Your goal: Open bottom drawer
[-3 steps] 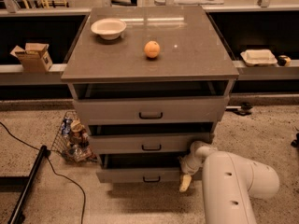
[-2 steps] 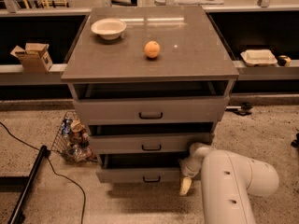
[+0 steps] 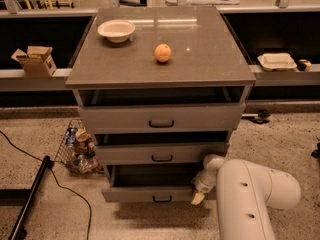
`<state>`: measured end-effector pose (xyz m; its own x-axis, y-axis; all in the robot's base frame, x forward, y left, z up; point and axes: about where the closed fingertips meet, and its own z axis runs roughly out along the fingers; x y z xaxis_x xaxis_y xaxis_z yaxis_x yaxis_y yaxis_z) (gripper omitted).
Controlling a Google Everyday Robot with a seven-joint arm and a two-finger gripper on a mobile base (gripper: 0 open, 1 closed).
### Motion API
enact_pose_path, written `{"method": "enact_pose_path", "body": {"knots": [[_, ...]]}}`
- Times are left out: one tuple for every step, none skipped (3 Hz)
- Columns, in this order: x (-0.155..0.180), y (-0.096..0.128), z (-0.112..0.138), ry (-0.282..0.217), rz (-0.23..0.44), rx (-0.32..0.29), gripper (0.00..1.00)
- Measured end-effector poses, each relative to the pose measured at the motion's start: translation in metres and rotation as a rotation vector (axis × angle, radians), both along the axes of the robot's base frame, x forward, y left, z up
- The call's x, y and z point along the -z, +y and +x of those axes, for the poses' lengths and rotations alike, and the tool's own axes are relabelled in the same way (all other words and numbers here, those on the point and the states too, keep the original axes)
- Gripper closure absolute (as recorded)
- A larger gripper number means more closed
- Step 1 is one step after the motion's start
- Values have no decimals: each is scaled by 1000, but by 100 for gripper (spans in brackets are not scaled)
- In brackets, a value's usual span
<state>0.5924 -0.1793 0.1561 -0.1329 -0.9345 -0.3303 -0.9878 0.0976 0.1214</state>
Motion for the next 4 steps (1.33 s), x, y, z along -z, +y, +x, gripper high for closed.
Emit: {"method": "enact_pose_path", "body": {"knots": [[-12,2,-15,-12,-23,12,71],[-16,2,-17,-25,-28,15,61],[-24,3,-30,-38,-32,26,38],[-30,3,-54,-44,-17,55,15]]}}
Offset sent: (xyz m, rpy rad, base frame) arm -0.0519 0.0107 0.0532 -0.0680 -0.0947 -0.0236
